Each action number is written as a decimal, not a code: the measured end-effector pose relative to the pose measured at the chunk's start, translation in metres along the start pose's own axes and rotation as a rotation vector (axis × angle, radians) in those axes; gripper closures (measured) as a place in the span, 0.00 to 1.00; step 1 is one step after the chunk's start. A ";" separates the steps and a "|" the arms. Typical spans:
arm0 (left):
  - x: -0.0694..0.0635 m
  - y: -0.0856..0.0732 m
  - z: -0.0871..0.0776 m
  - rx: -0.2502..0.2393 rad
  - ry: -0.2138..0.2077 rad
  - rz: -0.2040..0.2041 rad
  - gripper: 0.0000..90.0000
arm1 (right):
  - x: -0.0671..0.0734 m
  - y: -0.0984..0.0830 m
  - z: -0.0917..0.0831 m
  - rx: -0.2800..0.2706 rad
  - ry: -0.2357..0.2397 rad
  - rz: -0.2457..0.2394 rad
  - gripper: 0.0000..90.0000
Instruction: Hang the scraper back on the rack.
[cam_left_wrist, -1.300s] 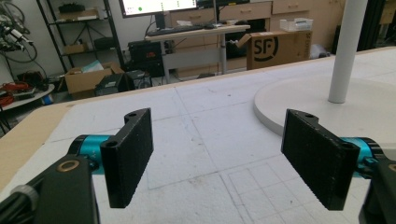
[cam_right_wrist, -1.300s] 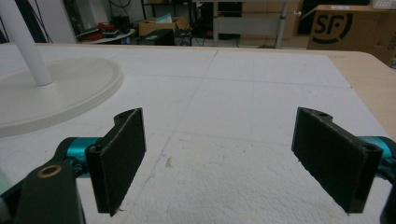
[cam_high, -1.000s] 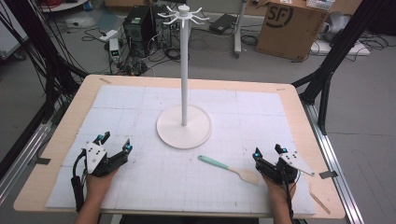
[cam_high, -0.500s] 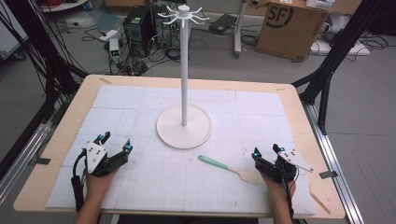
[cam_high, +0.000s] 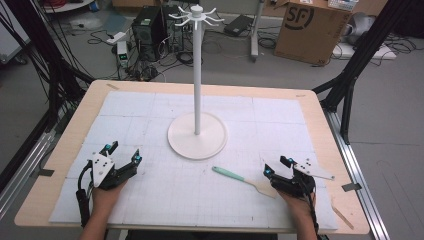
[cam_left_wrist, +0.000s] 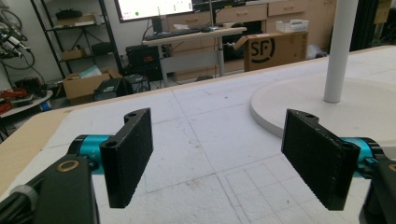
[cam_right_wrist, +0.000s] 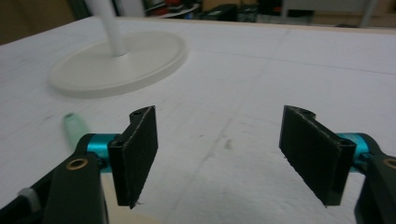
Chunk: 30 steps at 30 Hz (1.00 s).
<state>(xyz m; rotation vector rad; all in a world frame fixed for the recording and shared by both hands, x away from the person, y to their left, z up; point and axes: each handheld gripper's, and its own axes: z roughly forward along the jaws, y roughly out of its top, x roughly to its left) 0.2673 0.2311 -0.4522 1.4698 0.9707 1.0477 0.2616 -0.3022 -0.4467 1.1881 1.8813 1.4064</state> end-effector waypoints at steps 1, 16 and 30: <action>0.000 0.000 0.000 0.000 0.001 -0.003 0.28 | 0.002 0.000 0.001 0.014 0.030 -0.016 0.31; 0.001 0.000 0.000 0.005 0.001 -0.003 0.29 | 0.020 0.002 0.011 0.113 0.233 -0.196 0.33; 0.000 0.000 0.000 0.005 0.002 -0.003 0.29 | 0.037 0.005 0.028 0.267 0.296 -0.269 0.26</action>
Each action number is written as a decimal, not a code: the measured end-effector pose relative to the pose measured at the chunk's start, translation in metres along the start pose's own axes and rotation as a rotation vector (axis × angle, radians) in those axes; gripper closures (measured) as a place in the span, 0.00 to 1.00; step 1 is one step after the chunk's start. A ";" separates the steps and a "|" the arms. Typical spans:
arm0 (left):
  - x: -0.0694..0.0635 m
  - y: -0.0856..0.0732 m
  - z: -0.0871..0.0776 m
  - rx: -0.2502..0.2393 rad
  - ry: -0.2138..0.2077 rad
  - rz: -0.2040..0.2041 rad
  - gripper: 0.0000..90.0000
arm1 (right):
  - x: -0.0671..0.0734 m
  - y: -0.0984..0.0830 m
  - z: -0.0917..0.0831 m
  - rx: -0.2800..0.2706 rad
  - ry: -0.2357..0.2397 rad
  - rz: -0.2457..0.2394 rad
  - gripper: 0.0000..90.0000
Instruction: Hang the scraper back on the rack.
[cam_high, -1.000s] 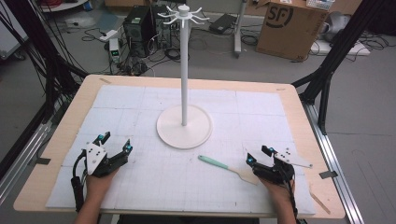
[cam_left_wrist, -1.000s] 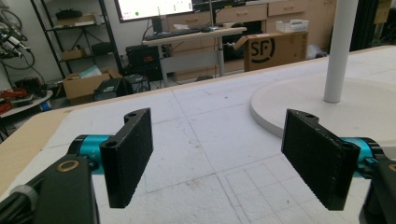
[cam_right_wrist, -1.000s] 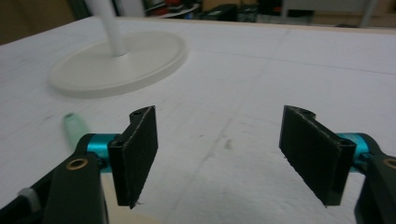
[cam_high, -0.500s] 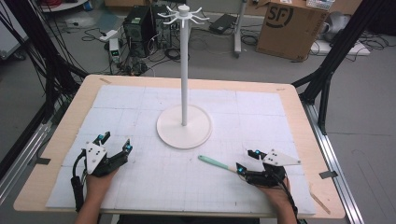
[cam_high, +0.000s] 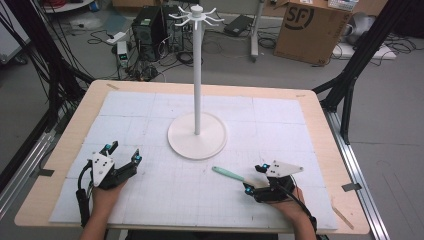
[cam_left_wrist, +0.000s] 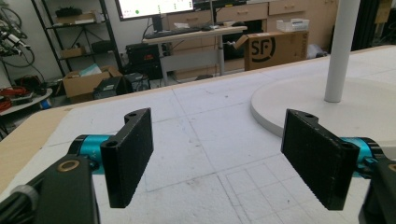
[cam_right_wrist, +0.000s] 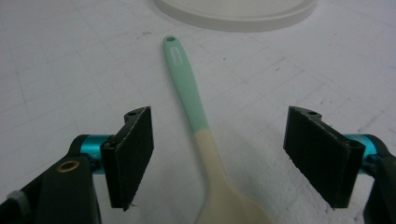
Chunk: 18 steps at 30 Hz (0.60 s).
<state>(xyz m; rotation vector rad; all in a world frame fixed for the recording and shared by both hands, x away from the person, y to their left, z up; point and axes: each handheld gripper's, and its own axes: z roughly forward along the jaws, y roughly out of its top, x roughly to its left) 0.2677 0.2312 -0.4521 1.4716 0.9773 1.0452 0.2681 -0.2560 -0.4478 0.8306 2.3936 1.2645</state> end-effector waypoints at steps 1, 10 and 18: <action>0.000 0.000 0.000 0.000 0.000 0.000 0.29 | 0.000 0.001 0.002 0.008 0.009 0.001 0.27; 0.000 0.000 0.000 -0.002 -0.001 0.005 0.28 | -0.003 0.003 0.006 0.034 0.040 0.018 0.38; 0.000 0.000 0.000 -0.001 -0.001 0.008 0.28 | -0.003 0.004 0.011 0.083 0.056 0.010 0.45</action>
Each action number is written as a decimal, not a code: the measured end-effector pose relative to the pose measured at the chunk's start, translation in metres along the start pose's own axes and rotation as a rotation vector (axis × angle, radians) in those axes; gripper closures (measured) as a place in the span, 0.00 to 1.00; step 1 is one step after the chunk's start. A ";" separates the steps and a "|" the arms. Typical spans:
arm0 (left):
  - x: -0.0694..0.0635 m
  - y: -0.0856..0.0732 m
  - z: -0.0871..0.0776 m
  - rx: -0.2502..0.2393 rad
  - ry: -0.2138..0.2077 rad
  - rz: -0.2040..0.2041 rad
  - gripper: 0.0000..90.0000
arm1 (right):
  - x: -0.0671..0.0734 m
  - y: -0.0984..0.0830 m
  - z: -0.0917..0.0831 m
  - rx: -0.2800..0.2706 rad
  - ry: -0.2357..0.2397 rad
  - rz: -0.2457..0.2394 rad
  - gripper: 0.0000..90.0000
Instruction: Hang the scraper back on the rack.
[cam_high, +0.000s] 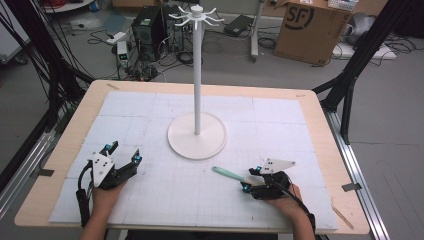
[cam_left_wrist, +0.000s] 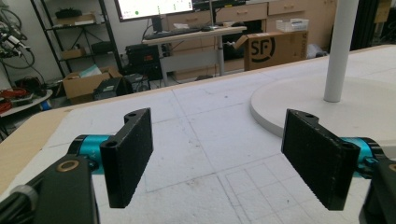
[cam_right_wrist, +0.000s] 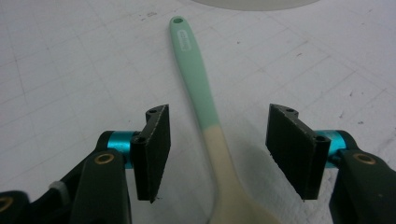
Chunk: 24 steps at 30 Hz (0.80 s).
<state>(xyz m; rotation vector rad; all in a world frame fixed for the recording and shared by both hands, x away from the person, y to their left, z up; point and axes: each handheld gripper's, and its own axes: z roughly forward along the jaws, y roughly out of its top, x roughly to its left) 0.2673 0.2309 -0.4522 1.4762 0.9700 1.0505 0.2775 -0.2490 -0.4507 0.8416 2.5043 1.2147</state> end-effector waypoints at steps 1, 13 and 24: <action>0.000 0.000 0.000 0.001 -0.001 0.000 0.28 | -0.001 0.000 0.000 0.004 0.002 -0.003 0.46; 0.000 0.000 0.000 0.000 -0.001 0.001 0.28 | -0.003 0.001 0.001 0.011 0.009 0.016 0.62; 0.000 0.000 0.000 -0.001 -0.001 0.001 0.28 | -0.002 0.001 0.001 0.018 -0.008 0.008 0.70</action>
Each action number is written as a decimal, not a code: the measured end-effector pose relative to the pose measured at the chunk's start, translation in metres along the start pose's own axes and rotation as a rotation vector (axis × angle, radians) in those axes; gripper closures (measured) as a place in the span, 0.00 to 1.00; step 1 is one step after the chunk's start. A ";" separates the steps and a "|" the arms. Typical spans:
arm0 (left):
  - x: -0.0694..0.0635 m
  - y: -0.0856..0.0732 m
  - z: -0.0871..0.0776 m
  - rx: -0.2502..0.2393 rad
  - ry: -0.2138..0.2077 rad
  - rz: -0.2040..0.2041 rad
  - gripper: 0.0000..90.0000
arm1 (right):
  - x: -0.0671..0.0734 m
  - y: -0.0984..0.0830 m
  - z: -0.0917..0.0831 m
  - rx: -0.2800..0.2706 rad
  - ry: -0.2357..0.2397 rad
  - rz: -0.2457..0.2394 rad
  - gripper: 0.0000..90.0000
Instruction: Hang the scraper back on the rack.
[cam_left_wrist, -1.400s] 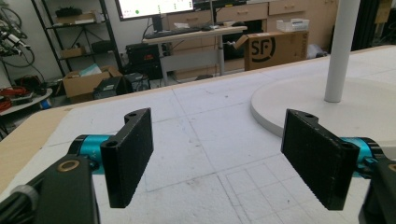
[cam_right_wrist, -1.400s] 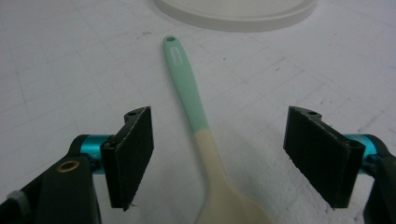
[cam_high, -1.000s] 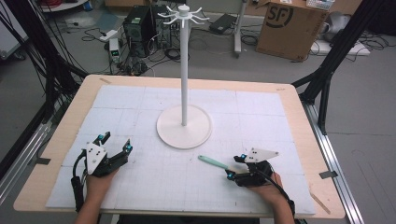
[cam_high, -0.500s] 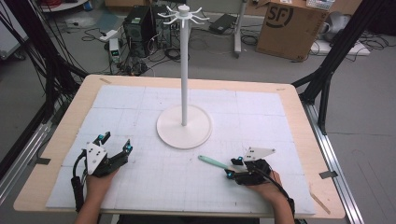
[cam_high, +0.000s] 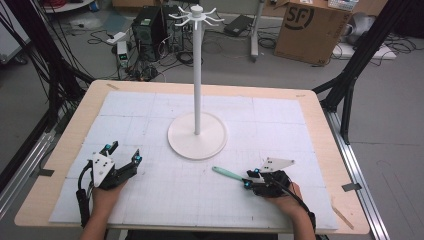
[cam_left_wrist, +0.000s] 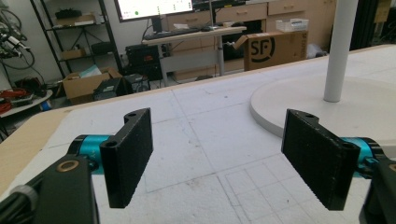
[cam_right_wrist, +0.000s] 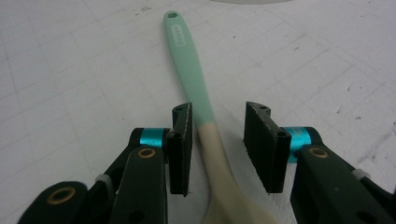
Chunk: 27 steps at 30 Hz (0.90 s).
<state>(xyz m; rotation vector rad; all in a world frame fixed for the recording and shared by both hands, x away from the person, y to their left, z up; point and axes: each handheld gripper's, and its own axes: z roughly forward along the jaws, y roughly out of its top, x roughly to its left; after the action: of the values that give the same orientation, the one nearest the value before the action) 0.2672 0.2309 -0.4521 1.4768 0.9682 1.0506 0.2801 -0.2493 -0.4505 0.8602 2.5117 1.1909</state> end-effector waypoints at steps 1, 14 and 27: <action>0.000 0.000 0.000 -0.001 -0.001 -0.002 0.28 | 0.000 0.000 0.000 0.000 -0.003 -0.001 0.71; 0.000 0.000 0.000 0.001 0.000 0.000 0.28 | 0.002 0.000 0.000 0.001 0.010 -0.024 0.84; 0.000 0.000 0.000 -0.002 0.001 0.001 0.28 | 0.000 0.000 0.000 0.002 0.025 -0.001 0.85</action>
<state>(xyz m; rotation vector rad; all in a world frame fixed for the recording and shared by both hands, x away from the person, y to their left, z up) 0.2672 0.2308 -0.4523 1.4754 0.9670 1.0521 0.2796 -0.2492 -0.4508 0.8488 2.5334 1.2068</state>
